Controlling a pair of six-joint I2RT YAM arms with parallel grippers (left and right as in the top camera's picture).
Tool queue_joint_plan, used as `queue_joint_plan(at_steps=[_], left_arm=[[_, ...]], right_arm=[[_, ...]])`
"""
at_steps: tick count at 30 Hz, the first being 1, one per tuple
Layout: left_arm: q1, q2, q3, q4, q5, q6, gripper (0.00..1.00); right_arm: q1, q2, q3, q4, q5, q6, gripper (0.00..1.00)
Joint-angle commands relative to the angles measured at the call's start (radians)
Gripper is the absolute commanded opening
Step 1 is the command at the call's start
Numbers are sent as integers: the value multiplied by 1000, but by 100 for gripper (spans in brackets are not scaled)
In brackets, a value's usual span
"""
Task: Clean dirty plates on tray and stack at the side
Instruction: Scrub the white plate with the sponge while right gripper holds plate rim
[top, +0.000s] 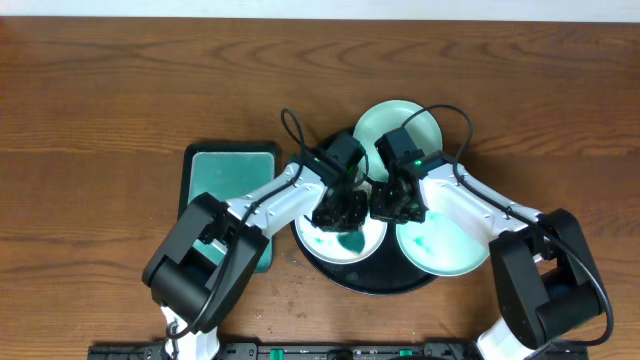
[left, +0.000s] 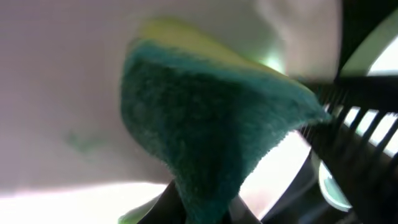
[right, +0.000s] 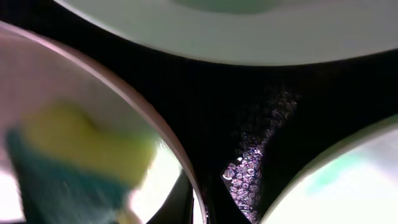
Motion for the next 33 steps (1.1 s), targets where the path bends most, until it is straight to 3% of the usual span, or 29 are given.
queue_joint_plan(at_steps=[1,5,12,18,24,28,30,33], left_arm=[[-16,35,-16,-38,93,45,15],[-3,35,-15,-107,31,39,11],[32,31,-12,-305,-487,-14,8],[43,10,2,-352,-719,-21,8],[43,-16,53,-354,-758,-21,8],[43,-17,65,-277,-759,-21,8],[43,-11,65,-220,-705,-19,11],[43,8,65,-129,-504,-2,12]], right_arm=[[-16,36,-9,-6,103,24,4],[-16,36,-9,-8,102,24,4],[-16,36,-9,-10,103,24,4],[-16,36,-9,-12,110,8,4],[-16,36,-9,-11,110,0,4],[-16,36,-9,-11,110,0,4],[-16,36,-9,-11,110,0,4],[-16,36,-9,-13,110,-4,3]])
